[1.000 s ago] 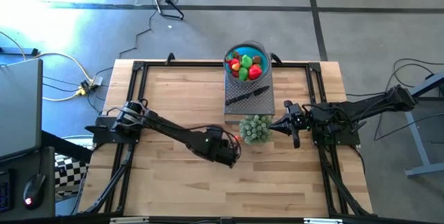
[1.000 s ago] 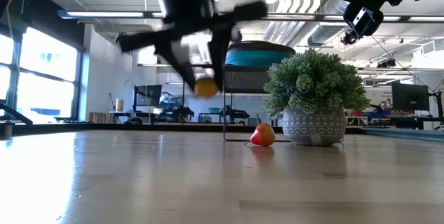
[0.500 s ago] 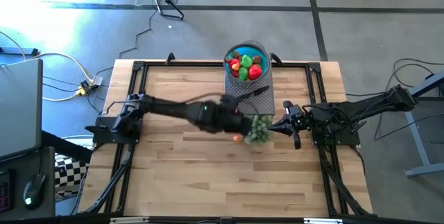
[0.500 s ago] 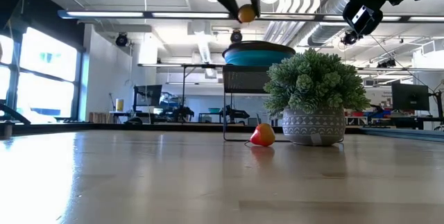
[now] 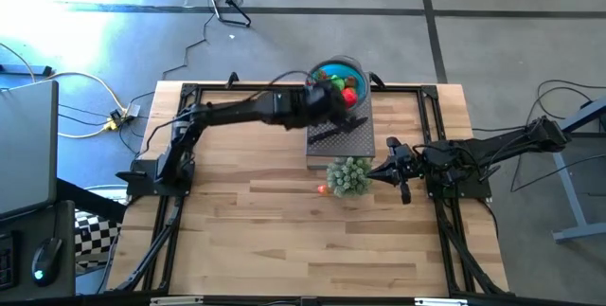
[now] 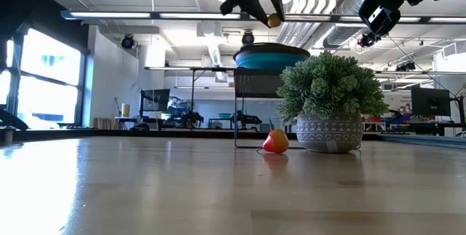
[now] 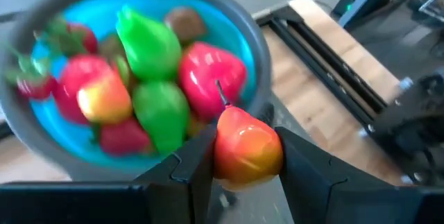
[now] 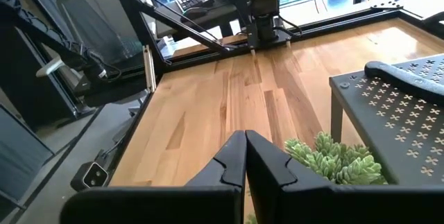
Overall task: Pick & Place Fruit
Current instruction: Put the orange pear in the blue strainer bowl, then put the orange pear into the blue strainer bowl
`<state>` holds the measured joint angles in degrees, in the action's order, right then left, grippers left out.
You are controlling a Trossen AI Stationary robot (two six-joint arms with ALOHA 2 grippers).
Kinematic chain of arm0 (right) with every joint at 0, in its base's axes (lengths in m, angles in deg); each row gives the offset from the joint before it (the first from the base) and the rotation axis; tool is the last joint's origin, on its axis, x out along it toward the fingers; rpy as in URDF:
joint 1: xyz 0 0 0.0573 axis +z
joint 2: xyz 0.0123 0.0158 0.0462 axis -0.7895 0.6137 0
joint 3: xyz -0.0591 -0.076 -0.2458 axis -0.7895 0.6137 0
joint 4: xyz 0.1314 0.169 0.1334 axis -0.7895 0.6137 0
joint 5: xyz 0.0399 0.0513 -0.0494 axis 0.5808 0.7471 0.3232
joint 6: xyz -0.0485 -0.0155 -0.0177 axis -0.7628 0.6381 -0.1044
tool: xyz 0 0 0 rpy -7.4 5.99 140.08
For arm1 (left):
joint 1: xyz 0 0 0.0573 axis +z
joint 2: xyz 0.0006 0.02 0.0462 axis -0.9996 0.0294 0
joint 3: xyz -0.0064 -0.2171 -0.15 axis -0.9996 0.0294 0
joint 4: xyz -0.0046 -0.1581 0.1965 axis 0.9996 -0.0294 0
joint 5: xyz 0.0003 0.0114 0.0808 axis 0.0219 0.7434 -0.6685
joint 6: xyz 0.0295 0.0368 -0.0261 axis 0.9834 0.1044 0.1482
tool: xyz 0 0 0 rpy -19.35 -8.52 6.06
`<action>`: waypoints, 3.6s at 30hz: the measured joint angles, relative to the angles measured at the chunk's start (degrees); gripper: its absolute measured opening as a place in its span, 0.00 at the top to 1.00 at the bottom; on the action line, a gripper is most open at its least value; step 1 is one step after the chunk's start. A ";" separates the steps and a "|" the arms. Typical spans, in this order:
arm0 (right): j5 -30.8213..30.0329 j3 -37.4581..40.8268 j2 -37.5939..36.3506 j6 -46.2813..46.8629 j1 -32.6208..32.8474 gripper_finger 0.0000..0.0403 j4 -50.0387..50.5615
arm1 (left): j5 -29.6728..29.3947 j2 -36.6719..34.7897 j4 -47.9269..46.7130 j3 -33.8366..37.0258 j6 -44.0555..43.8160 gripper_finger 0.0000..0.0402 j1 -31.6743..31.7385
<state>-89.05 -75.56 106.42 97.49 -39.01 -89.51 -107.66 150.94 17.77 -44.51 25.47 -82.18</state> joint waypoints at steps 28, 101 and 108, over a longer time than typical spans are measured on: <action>-6.67 0.00 0.00 3.85 -0.05 0.99 -0.92 | 7.18 0.98 1.12 0.24 9.63 0.66 6.23; -0.32 0.00 0.02 3.19 0.02 0.99 -0.85 | 9.46 -4.48 -9.43 4.27 19.59 0.99 -14.14; -5.17 0.00 0.02 3.44 0.00 0.99 -0.86 | 10.85 -4.39 -1.38 17.26 16.23 1.00 -17.23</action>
<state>-94.23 -75.56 106.44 100.92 -39.01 -90.37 -96.82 146.55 16.40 -27.26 41.71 -99.41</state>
